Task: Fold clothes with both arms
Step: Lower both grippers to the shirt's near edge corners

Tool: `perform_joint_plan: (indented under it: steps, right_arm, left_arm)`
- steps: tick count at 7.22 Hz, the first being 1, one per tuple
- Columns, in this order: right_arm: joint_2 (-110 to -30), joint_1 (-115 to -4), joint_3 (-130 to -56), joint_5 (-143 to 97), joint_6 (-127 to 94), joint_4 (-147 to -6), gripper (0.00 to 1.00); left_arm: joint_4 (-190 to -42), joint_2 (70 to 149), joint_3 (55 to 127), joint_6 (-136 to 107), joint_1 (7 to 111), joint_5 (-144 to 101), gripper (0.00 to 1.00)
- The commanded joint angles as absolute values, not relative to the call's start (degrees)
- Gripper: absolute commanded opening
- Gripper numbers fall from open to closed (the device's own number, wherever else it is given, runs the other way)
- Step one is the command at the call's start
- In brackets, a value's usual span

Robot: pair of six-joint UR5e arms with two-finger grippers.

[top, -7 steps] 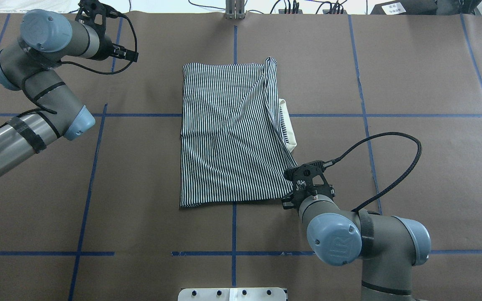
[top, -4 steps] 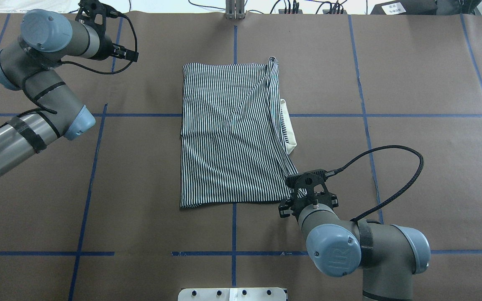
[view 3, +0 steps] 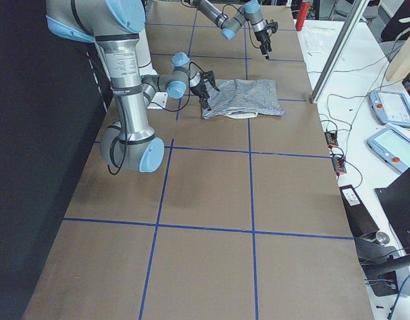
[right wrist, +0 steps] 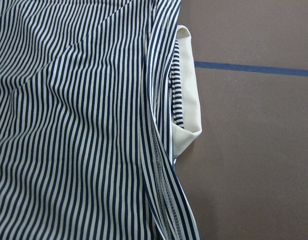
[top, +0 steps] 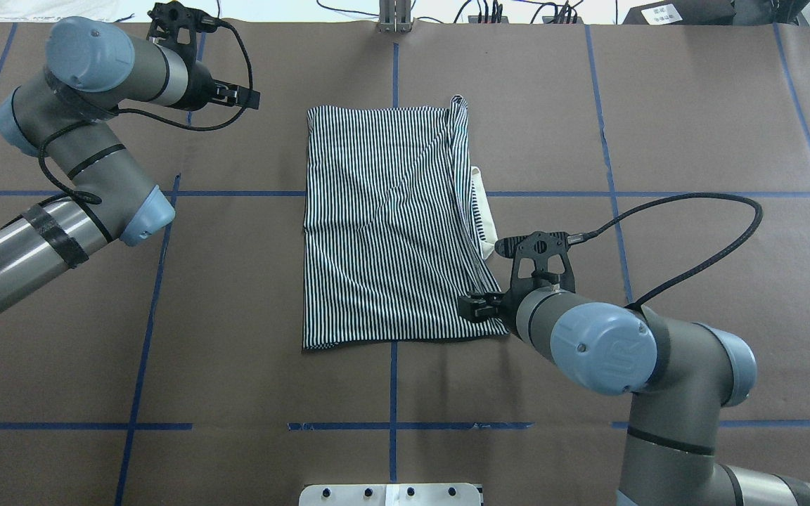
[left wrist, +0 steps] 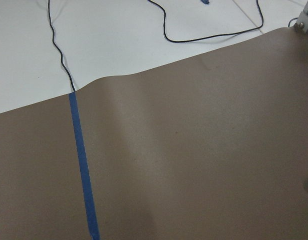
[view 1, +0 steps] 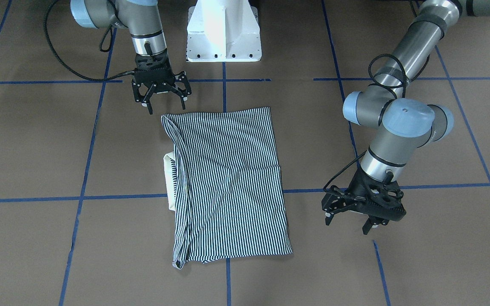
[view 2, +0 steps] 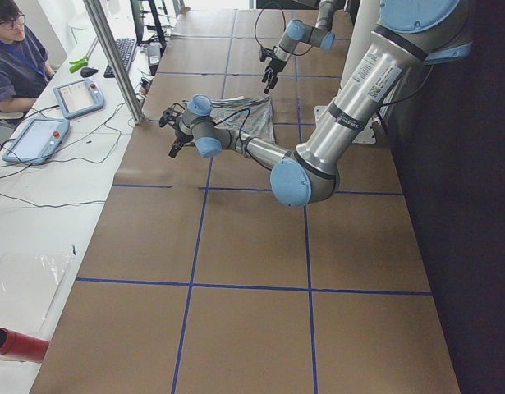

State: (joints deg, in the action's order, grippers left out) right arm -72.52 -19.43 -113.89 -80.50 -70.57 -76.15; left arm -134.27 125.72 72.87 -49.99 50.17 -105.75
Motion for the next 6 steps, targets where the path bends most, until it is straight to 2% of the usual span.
perform_joint_plan:
  steps: [1,3,4,5,6]
  right_arm:
    - [-73.03,-23.02,-113.82,-85.34,-74.58,-69.21,1.0]
    - [-72.77,-23.46,-113.82,-85.25,-78.48,-68.73,1.0]
    - [-72.77,-23.81,-113.73,-85.25,-78.49,-68.82,1.0]
    - [-72.77,-23.82,-113.56,-85.25,-79.1,-68.73,1.0]
    - [-72.77,-23.82,-113.55,-85.17,-79.28,-68.82,1.0]
  left_arm:
    - [-128.19,121.76,85.79,-62.19,44.68,-106.53,1.0]
    - [-124.46,113.78,101.09,-74.1,37.05,-101.99,1.0]
    - [-124.37,112.51,103.68,-83.58,31.17,-95.86,1.0]
    - [-124.37,112.5,103.8,-91.07,26.68,-91.89,0.88]
    - [-124.37,112.24,103.54,-95.67,24.28,-90.37,0.67]
